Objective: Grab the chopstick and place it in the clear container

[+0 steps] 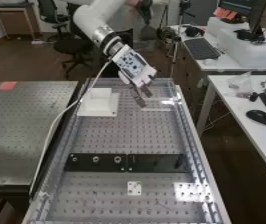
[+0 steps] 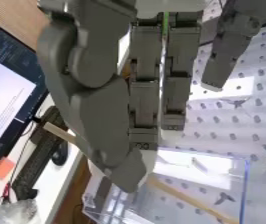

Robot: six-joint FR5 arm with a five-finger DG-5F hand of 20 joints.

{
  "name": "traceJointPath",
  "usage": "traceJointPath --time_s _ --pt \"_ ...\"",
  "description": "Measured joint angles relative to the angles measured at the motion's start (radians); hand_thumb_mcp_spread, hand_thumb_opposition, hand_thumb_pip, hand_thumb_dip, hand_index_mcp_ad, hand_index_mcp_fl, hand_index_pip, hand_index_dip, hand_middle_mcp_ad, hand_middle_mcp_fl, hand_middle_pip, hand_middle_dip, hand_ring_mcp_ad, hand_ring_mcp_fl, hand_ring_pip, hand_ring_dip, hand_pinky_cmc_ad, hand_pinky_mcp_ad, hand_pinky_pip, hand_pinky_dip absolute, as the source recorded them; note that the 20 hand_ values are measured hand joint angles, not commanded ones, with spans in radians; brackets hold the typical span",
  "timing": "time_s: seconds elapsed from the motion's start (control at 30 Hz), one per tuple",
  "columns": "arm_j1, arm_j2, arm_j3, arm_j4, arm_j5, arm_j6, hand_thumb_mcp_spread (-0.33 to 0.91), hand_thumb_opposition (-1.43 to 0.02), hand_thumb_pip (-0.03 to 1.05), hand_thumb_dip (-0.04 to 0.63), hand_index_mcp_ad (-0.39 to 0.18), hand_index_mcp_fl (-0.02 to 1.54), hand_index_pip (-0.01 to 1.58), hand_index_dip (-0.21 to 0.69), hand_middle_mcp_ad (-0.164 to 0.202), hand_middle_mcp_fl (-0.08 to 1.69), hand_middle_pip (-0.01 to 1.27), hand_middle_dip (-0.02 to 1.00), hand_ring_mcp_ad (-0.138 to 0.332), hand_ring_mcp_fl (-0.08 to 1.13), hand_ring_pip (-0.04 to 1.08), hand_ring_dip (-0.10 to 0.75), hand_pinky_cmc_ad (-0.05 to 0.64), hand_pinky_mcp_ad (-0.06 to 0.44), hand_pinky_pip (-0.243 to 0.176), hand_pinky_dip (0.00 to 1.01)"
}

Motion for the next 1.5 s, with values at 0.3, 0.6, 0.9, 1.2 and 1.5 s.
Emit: traceJointPath --time_s 0.3,0.6,0.9,1.2,1.5 --pt "-0.006 -0.070 0.106 -0.060 -0.015 -0.037 0.67 -1.18 0.50 0.257 -0.204 1.35 0.39 0.096 0.061 1.39 0.18 0.51 0.054 0.93 0.09 0.328 0.356 0.316 0.035 0.54" --pt "-0.013 -0.118 0.157 -0.116 -0.040 -0.050 0.67 -1.18 0.50 0.257 -0.216 1.35 0.39 0.096 0.047 1.39 0.18 0.50 -0.040 1.01 0.10 0.346 0.354 0.321 0.033 0.55" --pt "-0.013 -0.131 0.183 -0.111 -0.030 -0.069 0.67 -1.17 0.50 0.257 -0.209 1.35 0.39 0.096 0.045 1.40 0.19 0.50 -0.016 0.99 0.11 0.375 0.354 0.319 0.033 0.55" --pt "-0.014 -0.135 0.191 -0.102 -0.026 -0.077 0.67 -1.17 0.50 0.257 -0.206 1.35 0.39 0.096 0.047 1.40 0.19 0.50 -0.005 0.99 0.10 0.375 0.358 0.321 0.033 0.55" --pt "-0.016 -0.147 0.208 -0.114 -0.031 -0.084 0.67 -1.17 0.50 0.257 -0.206 1.35 0.39 0.096 0.045 1.41 0.19 0.50 -0.024 0.99 0.11 0.375 0.354 0.319 0.033 0.55"
